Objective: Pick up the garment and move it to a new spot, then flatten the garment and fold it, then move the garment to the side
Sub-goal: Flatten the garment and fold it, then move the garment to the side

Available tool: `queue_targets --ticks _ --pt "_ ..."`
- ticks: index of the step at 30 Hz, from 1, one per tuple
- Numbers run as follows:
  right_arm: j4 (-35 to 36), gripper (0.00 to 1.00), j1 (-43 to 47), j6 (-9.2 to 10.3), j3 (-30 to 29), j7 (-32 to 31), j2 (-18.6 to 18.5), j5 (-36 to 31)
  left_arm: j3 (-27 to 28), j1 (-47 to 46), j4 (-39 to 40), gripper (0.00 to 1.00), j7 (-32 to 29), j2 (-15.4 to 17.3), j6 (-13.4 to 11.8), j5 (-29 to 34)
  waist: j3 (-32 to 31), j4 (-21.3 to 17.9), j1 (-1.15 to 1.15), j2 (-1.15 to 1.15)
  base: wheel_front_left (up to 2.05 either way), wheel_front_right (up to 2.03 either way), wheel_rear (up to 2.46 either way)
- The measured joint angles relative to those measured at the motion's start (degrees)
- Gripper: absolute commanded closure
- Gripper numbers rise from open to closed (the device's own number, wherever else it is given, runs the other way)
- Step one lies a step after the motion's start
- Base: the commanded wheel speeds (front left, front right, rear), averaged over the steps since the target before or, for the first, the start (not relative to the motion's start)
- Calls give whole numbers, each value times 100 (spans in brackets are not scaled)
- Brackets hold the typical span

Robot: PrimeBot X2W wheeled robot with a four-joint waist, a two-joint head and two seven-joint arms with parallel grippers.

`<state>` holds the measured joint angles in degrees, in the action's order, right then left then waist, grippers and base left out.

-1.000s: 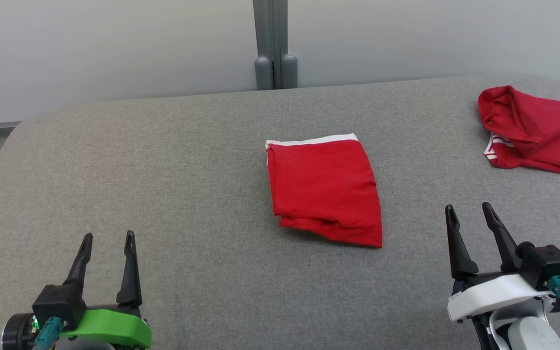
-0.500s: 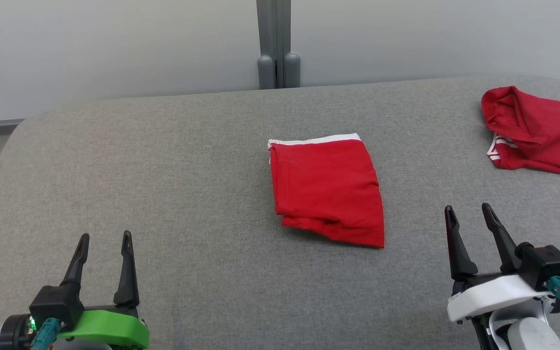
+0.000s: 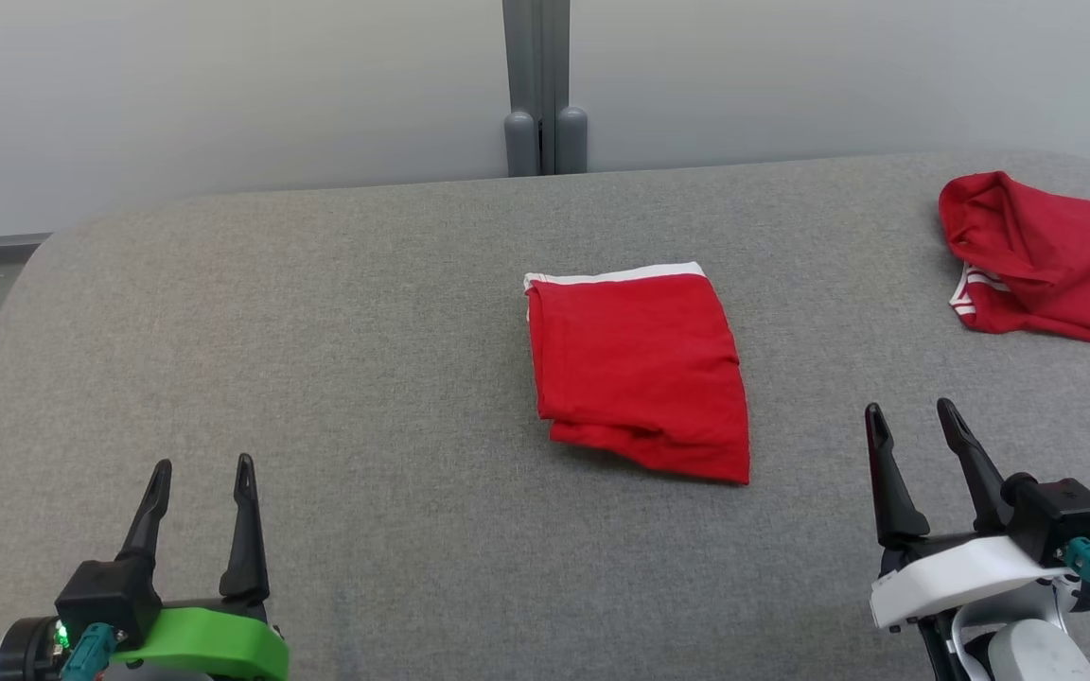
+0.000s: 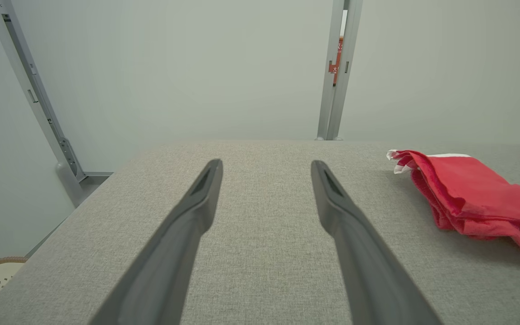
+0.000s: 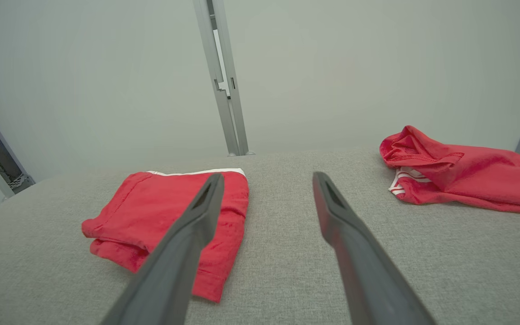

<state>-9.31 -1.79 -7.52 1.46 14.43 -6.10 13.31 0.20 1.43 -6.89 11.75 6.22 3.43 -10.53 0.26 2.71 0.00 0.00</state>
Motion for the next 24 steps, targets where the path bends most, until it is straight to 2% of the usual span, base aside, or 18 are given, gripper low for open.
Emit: queue_targets --ticks 12,18,24 --pt "-90 0 -153 0 33 1 -43 1 -67 1 -1 0 30 11 -46 -30 61 84 0 0 0 0 0" --pt "-265 0 -824 0 189 -112 -196 3 -171 -135 -5 0 48 7 -53 -37 256 169 0 0 0 0 0" --pt "-801 0 -1779 0 386 -294 -348 -22 -264 -347 -123 0 102 -14 -62 -43 504 339 0 0 0 0 0"
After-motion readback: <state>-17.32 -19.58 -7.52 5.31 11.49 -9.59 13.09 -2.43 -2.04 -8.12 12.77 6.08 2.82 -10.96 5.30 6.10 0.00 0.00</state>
